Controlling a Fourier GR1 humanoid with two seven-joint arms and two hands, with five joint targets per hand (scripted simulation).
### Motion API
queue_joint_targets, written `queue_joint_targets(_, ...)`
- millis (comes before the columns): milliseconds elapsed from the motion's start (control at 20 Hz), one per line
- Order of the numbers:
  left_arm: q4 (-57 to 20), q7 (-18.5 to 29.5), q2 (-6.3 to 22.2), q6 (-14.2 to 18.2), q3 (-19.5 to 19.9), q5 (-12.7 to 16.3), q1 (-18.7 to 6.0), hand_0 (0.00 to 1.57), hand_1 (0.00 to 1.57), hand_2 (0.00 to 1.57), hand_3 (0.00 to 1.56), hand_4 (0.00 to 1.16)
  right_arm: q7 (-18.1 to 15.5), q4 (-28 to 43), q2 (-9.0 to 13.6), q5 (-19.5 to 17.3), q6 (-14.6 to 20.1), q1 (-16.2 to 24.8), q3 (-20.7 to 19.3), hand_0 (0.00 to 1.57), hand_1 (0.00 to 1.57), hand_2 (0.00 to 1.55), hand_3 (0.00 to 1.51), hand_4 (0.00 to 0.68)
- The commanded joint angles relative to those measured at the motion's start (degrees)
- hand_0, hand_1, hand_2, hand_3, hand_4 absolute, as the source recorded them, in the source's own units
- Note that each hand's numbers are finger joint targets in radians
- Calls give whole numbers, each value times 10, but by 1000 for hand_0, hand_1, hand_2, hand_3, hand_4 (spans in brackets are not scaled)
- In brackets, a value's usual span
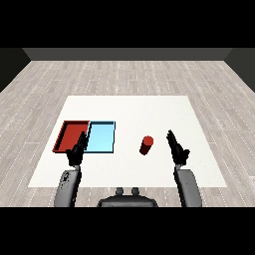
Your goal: Pick the red can and put it in the red box
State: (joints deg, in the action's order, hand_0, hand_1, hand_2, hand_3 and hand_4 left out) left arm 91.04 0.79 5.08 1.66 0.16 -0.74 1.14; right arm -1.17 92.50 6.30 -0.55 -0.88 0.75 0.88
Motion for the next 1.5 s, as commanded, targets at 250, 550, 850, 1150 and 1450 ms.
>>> queue_joint_targets(250,6,-5,-6,-6,-1,-15,12,0,0,0,0,0,23,6,11,17,-24,28,-41,0,0,0,0,0)
queue_joint_targets(550,52,156,-14,-23,35,36,-11,0,0,0,0,0,-136,0,-15,77,-83,28,-38,0,0,0,0,0)
queue_joint_targets(850,-11,203,-25,-17,30,15,-29,0,0,0,0,0,-123,21,5,96,-110,37,-60,0,0,0,0,0)
queue_joint_targets(1150,-33,236,-23,-30,43,29,-19,0,0,0,0,0,-133,25,-30,68,-78,33,-37,0,0,0,0,0)
queue_joint_targets(1450,21,182,-24,-17,31,21,-16,0,0,0,0,0,-160,-36,-32,55,-79,9,-41,0,0,0,0,0)
